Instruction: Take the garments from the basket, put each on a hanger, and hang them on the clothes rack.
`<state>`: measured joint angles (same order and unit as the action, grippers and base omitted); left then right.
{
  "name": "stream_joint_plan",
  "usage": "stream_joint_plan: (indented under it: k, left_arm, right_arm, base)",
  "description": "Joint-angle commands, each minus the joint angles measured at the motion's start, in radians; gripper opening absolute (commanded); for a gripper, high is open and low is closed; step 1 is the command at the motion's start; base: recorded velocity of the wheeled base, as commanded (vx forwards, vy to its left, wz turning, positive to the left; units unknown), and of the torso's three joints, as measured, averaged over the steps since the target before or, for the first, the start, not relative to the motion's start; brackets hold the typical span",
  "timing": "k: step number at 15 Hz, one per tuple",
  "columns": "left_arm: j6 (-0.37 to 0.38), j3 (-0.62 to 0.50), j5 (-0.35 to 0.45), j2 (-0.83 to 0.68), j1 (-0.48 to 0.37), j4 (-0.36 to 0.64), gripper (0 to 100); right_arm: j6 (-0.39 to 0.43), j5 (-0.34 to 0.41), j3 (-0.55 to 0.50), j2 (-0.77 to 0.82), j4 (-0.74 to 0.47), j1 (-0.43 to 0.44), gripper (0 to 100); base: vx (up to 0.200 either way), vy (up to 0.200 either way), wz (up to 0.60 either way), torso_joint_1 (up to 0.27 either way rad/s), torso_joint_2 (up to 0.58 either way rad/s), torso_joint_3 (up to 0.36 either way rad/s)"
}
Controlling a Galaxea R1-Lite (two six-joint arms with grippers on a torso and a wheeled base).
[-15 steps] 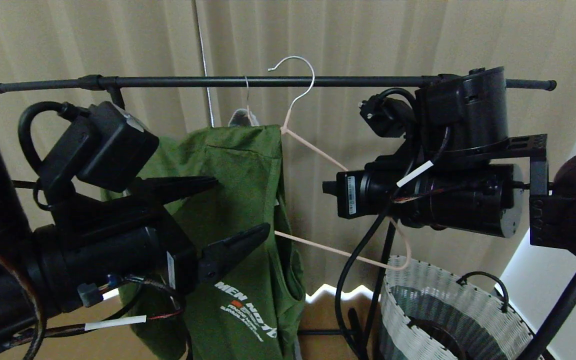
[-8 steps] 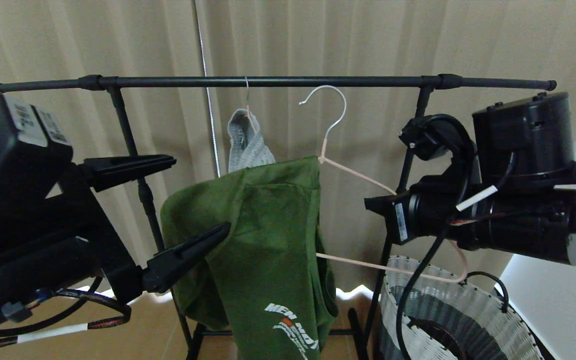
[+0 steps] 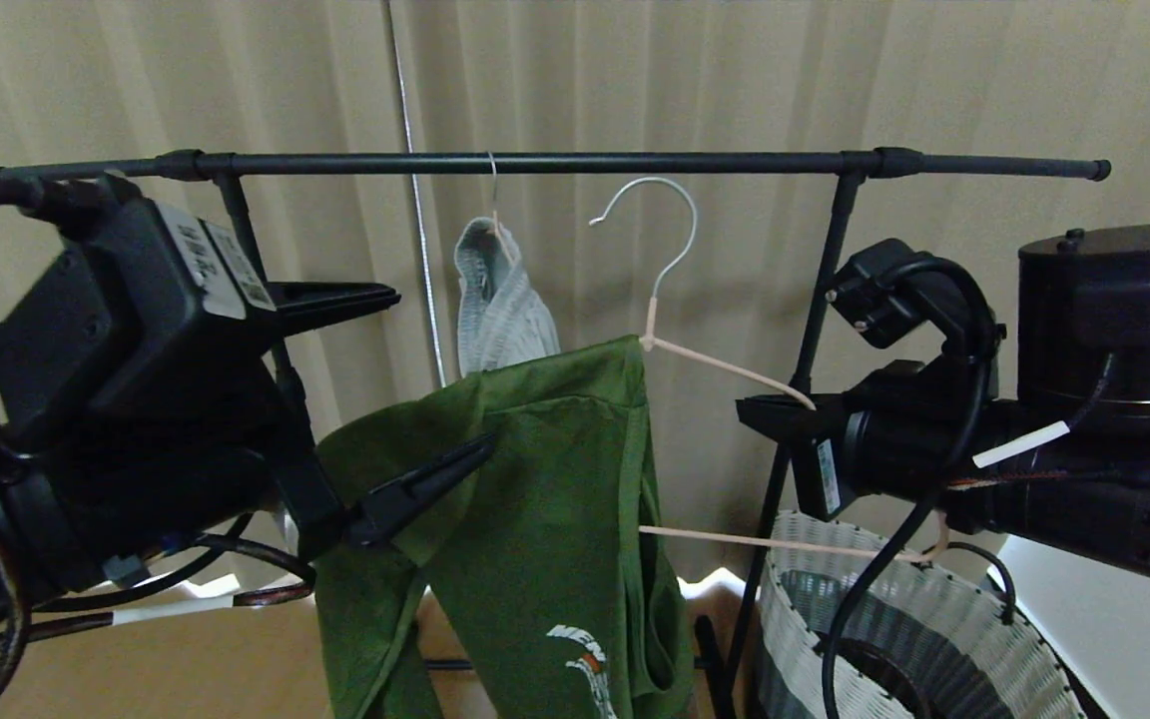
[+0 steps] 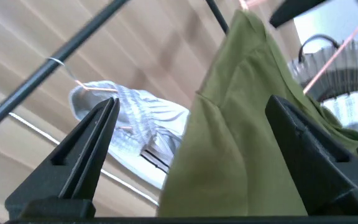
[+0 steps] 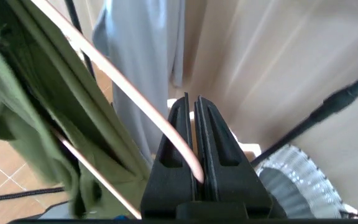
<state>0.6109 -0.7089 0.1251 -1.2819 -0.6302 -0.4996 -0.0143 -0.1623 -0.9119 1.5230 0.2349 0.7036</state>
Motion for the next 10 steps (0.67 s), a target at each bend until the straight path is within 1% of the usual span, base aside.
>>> stream_joint_plan:
  k: [1, 6, 10]
  left_arm:
    - [0.012, -0.003, 0.001, -0.051, -0.002, -0.002, 100]
    - [0.069, -0.038, -0.002, -0.093, 0.004, -0.002, 100]
    - [0.075, -0.035, -0.004, -0.096, 0.006, -0.002, 100]
  right_arm:
    - [0.004, 0.000, -0.002, 0.000, 0.000, 0.027, 0]
    - [0.005, 0.000, -0.010, 0.002, 0.003, 0.071, 0]
    - [0.005, 0.001, -0.007, -0.003, 0.004, 0.073, 0]
  base:
    - [0.000, 0.000, 0.00, 0.000, 0.00, 0.000]
    - [0.000, 0.000, 0.00, 0.000, 0.00, 0.000]
    - [0.000, 0.000, 0.00, 0.000, 0.00, 0.000]
